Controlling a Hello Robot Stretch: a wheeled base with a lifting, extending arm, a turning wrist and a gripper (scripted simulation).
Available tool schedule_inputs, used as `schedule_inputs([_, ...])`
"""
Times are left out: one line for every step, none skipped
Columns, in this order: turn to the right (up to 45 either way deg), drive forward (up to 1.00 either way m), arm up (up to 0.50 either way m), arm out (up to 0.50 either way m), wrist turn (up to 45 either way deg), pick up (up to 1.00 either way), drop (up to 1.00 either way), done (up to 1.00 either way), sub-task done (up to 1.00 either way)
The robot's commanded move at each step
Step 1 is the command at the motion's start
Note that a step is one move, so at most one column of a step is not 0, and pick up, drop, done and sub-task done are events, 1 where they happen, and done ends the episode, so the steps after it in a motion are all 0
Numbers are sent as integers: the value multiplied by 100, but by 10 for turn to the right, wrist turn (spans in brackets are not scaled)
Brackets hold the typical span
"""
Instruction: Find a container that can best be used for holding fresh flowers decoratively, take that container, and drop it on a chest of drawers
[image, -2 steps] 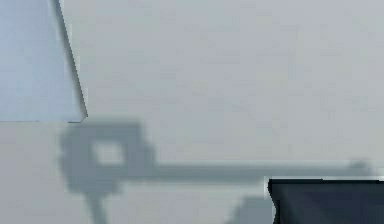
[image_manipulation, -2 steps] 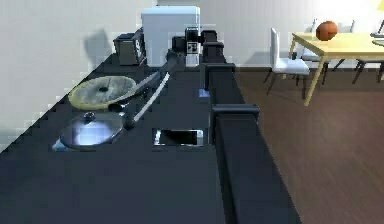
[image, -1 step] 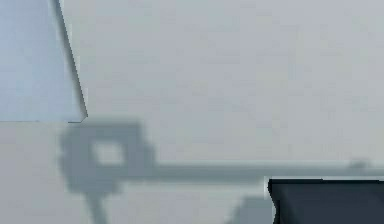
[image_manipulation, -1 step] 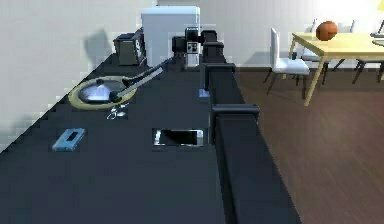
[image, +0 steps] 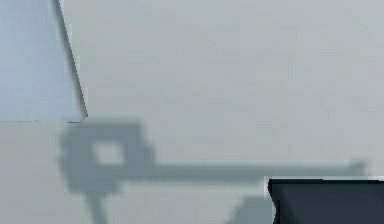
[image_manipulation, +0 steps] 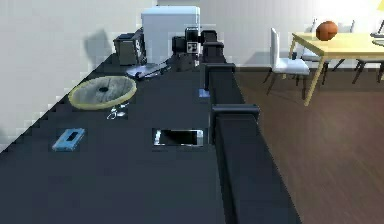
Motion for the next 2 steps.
schedule_inputs([0,0,0,0,150,0,0,0,0])
schedule_inputs([0,0,-12,0,0,0,0,0,0])
